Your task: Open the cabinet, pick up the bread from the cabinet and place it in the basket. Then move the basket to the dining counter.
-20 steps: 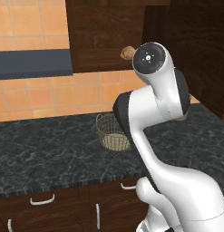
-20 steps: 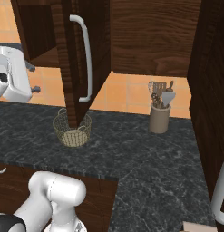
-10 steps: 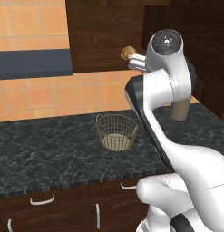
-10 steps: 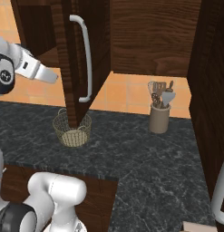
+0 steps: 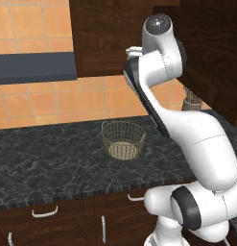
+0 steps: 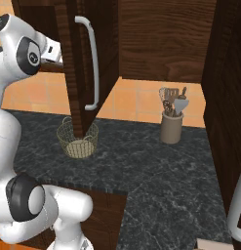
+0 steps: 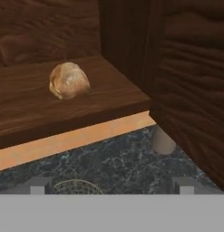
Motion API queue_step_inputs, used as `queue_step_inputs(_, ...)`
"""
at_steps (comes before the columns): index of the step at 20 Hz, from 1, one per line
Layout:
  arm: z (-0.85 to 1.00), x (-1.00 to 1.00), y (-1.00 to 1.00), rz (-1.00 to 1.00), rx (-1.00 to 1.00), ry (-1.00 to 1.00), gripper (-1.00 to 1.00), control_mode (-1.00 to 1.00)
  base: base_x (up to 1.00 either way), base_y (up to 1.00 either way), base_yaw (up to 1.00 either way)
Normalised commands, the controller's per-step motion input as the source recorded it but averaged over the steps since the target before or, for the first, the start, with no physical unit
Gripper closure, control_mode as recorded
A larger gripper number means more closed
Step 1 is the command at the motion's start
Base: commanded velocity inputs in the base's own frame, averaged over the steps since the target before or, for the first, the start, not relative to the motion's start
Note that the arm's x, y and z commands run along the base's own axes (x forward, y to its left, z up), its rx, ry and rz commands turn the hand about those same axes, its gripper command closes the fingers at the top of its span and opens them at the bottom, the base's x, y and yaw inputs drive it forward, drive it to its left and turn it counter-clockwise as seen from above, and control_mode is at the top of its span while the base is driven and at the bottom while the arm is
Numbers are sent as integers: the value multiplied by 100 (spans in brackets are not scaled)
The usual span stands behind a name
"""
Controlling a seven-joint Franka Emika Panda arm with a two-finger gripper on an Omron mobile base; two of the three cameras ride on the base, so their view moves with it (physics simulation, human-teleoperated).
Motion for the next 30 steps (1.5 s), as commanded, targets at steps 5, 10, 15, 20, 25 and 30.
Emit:
queue_step_inputs(5, -14, 68, 0, 30, -10, -10, -100, -100, 0, 0, 0)
queue_step_inputs(10, -5, 60, -2, 24, -11, 0, -100, -100, 0, 0, 0)
queue_step_inputs(15, 0, 61, 2, 2, -10, 0, -100, -100, 0, 0, 0)
queue_step_inputs(20, 0, 61, 0, 0, -4, 1, -100, -100, 0, 0, 0)
queue_step_inputs(25, 0, 64, 0, 0, 0, 13, -100, -100, 0, 0, 0)
queue_step_inputs(30, 0, 52, 0, 0, 0, 8, -100, -100, 0, 0, 0)
